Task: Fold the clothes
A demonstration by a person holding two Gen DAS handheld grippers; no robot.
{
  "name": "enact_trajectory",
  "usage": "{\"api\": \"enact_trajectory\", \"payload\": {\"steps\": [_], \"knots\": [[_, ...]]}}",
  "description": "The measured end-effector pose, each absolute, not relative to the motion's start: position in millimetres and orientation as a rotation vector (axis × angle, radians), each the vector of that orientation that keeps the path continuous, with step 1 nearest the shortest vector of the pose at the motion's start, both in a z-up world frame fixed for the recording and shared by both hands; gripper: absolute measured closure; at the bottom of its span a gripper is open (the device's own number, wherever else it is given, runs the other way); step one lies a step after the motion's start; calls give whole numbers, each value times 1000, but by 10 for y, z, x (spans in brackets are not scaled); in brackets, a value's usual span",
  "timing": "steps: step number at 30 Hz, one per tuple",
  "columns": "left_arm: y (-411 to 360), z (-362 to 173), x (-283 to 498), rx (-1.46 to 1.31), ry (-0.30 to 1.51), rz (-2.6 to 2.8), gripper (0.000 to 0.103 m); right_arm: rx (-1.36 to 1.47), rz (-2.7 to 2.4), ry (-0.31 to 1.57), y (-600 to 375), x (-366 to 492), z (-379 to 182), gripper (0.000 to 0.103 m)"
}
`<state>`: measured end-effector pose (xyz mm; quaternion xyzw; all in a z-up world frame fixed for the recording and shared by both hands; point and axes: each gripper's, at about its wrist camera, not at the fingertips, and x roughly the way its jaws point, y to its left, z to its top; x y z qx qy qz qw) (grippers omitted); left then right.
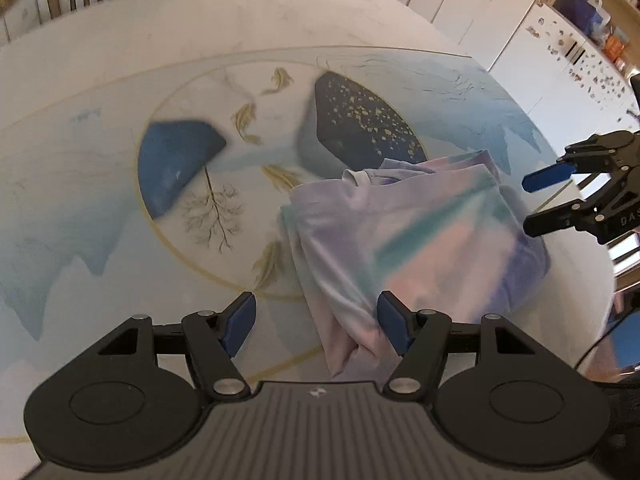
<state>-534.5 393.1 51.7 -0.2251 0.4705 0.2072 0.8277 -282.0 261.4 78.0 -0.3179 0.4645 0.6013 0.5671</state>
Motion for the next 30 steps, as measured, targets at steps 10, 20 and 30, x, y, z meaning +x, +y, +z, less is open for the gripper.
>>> {"api": "enact_trajectory", "payload": {"steps": [10,20,30], "knots": [[3860,523,-5317,-476,1011,456,35,-781,1388,1086,2473,-2907,621,0],[3703,523,-5025,-506,1018,484,32,-704,1343,1067,2604,-3120,554,0],[3780,543,-5098,-619,939,563,89,-621,1348,1053,2648,-3184,560,0]]}}
